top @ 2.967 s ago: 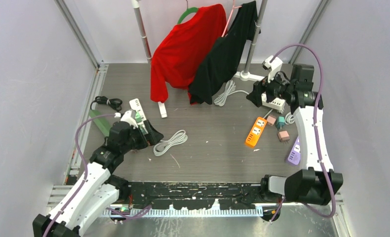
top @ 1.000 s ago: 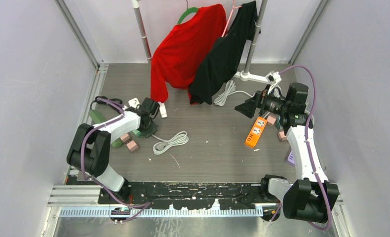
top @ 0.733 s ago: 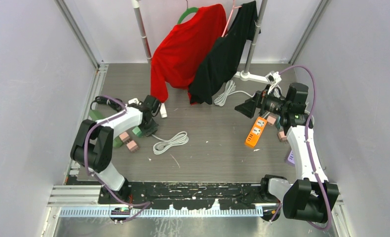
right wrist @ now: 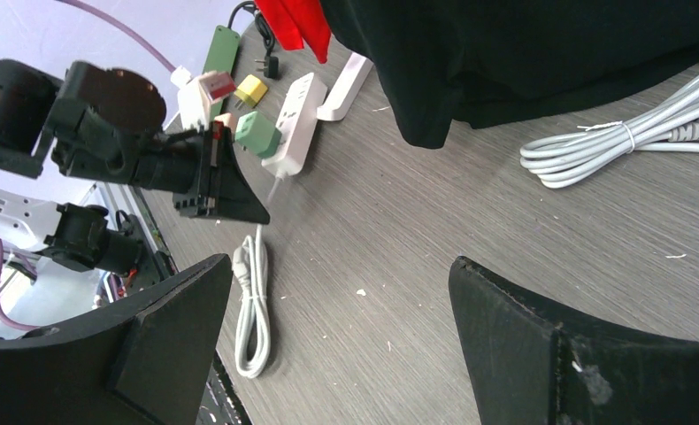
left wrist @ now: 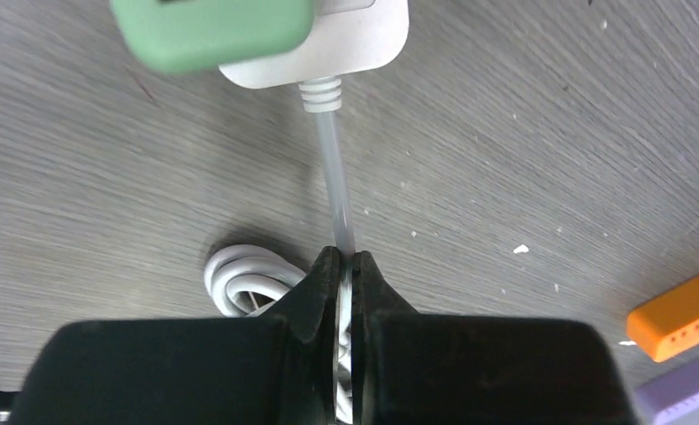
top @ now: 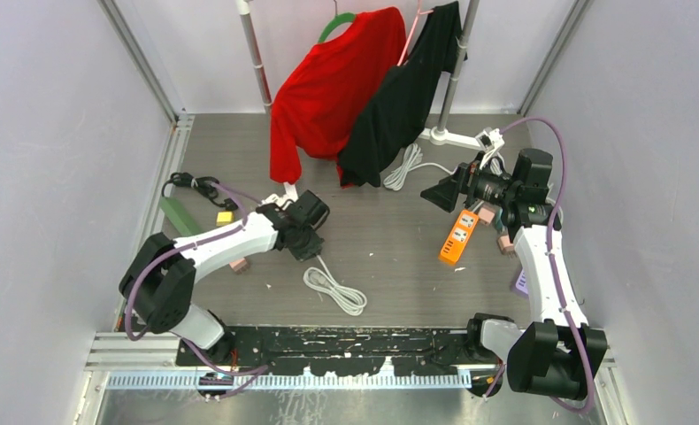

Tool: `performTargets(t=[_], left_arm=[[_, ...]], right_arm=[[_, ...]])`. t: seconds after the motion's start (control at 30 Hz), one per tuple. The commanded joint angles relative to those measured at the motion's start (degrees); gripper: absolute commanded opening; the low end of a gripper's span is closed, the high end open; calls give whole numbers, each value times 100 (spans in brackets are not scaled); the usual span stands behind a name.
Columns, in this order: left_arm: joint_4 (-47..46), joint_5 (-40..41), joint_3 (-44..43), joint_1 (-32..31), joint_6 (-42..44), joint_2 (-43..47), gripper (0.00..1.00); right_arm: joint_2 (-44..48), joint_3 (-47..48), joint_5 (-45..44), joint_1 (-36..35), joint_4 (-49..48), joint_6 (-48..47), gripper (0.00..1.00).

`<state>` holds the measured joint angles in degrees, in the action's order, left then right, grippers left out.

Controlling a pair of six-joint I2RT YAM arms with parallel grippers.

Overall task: Pull the plug off the socket
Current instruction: Move the socket to the center of the board.

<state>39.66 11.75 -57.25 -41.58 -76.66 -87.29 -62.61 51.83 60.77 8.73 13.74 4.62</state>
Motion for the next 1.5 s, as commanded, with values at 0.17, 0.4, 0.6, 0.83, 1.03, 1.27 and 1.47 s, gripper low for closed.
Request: performTargets(t=[0.17, 0.4, 0.6, 0.83, 1.03, 1.27, 1.47], left_arm=[[-1039, -44, -503, -948, -1071, -480, 0], [-1088, -582, -1761, -1278, -862, -1873, 0], [-1185, -927, -2464, -1406, -451, -2496, 19], [-2053, -1117, -2007, -1437, -318, -2204, 55], [-3227, -1116, -1265, -1589, 293, -1385, 73], [-2836, -1172, -1174, -1643, 1305, -571, 78], [-2730, -1339, -729, -1643, 2450, 164, 72]], right_arm=[[149, 96, 128, 15, -130, -84, 97], [151, 157, 104, 15, -30, -183, 97], [139, 233, 75, 15, 99, -257, 98], [137, 265, 66, 28, 174, -311, 98], [135, 287, 104, 63, 258, -398, 98], [113, 273, 314, 94, 300, -476, 98], [69, 234, 603, 98, 315, -582, 98]])
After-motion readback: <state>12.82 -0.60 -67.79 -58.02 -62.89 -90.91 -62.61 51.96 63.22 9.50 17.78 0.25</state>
